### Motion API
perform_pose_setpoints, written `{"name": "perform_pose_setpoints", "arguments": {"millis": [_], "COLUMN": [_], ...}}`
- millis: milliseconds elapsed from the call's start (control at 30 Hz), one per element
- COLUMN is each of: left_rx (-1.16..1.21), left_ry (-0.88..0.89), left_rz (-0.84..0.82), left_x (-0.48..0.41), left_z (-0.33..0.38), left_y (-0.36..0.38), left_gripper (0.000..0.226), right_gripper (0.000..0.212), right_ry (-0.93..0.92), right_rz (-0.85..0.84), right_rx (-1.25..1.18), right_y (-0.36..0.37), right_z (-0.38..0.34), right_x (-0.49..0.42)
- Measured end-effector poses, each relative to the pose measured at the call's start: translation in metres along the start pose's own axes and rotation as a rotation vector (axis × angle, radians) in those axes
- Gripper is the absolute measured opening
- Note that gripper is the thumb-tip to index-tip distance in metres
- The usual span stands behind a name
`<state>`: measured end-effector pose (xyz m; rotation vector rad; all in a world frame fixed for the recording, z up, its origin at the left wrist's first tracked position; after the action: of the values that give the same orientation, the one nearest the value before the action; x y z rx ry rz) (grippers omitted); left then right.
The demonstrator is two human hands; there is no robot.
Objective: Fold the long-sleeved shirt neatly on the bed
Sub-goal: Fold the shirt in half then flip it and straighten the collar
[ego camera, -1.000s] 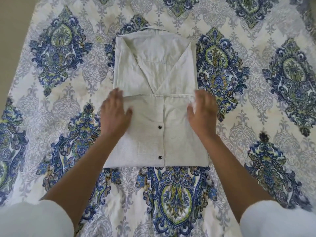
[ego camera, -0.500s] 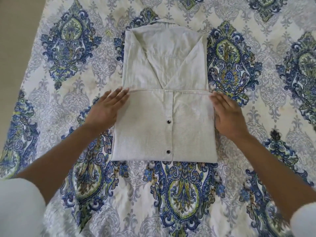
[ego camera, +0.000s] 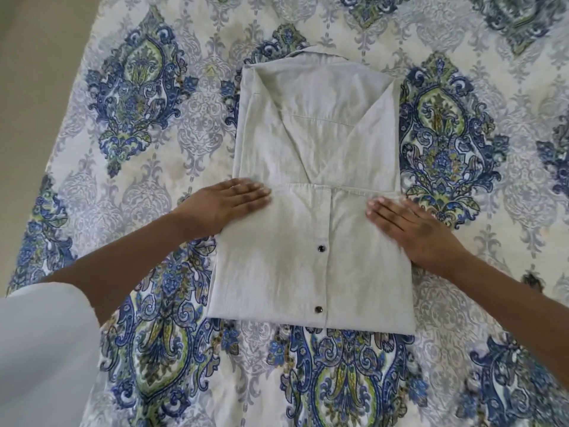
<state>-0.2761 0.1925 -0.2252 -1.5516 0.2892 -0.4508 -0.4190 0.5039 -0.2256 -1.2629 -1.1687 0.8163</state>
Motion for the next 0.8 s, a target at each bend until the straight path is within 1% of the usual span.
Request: {"name": "perform_pose_setpoints", "arguments": {"millis": [33,67,100,133,167,200,233,267,300,333,367,400,433,467,533,600,667,733,800], "left_rx": [0.087,0.247,0.51,0.822,1.082,1.171,1.195,1.294,1.48,1.603,1.664,1.68,1.677,1.684,1.705,1.662,1.627,1.579,1.605], "left_ry": [-0.024,-0.097,-0.26,-0.491,-0.754,-1.05,-1.242,-1.324,-1.306,-1.292,-1.304,-1.327,-1.343,-1.353,-1.307,-1.249,-1.224,-1.236,-1.193], "left_rz": [-0.01,-0.024,-0.046,-0.017,0.02,0.035,-0.007,-0.045,-0.076,-0.108,-0.077,-0.051,-0.037,-0.033,-0.003,0.037,0.15,0.291,0.349], "left_x": [-0.002,-0.005,-0.013,-0.029,-0.041,-0.05,-0.049,-0.05,-0.057,-0.062,-0.062,-0.058,-0.054,-0.057,-0.055,-0.053,-0.054,-0.063,-0.079], "left_z": [-0.005,-0.011,-0.017,-0.022,-0.032,-0.044,-0.054,-0.061,-0.065,-0.071,-0.077,-0.086,-0.089,-0.088,-0.084,-0.083,-0.088,-0.1,-0.109], "left_y": [-0.004,-0.011,-0.024,-0.039,-0.047,-0.051,-0.048,-0.048,-0.046,-0.042,-0.039,-0.027,-0.019,-0.014,-0.012,-0.013,-0.023,-0.036,-0.046], "left_gripper": [0.066,0.058,0.049,0.034,0.021,0.024,0.016,0.007,0.031,0.044,0.04,0.03,0.022,0.018,0.021,0.03,0.043,0.048,0.041], "right_gripper": [0.056,0.057,0.053,0.044,0.033,0.026,0.028,0.028,0.019,0.013,0.016,0.018,0.02,0.021,0.025,0.029,0.03,0.022,0.012], "right_ry": [-0.005,0.03,0.128,0.29,0.494,0.76,0.9,1.013,1.055,1.061,1.071,1.08,1.086,1.078,1.063,1.036,1.007,0.997,1.013], "right_rz": [0.006,-0.016,-0.058,-0.066,-0.091,-0.098,-0.114,-0.088,-0.065,-0.033,-0.038,-0.023,-0.033,-0.002,0.051,0.108,0.238,0.406,0.47], "right_rx": [-0.08,-0.243,-0.428,-0.655,-0.905,-1.112,-1.227,-1.296,-1.387,-1.518,-1.601,-1.648,-1.638,-1.704,-1.742,-1.778,-1.796,-1.783,-1.732], "right_y": [-0.006,-0.01,-0.03,-0.032,-0.039,-0.035,-0.032,-0.029,-0.029,-0.031,-0.031,-0.029,-0.032,-0.029,-0.027,-0.027,-0.038,-0.046,-0.054], "right_z": [0.001,0.006,0.005,0.026,0.046,0.071,0.085,0.099,0.105,0.103,0.102,0.101,0.096,0.096,0.095,0.094,0.094,0.099,0.102], "right_x": [-0.003,-0.009,-0.017,-0.024,-0.032,-0.038,-0.042,-0.048,-0.055,-0.065,-0.071,-0.076,-0.079,-0.078,-0.074,-0.069,-0.069,-0.077,-0.09]}}
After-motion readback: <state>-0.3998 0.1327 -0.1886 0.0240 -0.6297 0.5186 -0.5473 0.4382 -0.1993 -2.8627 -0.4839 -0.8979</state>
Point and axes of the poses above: each hand's wrist, its own x-axis away from the middle knuckle, its own y-axis out of the palm, z = x × y, the point moved 5 cm from there along -x, towards the middle knuckle, and after that the axes turned 6 degrees about -x, right-handed, at the moved point
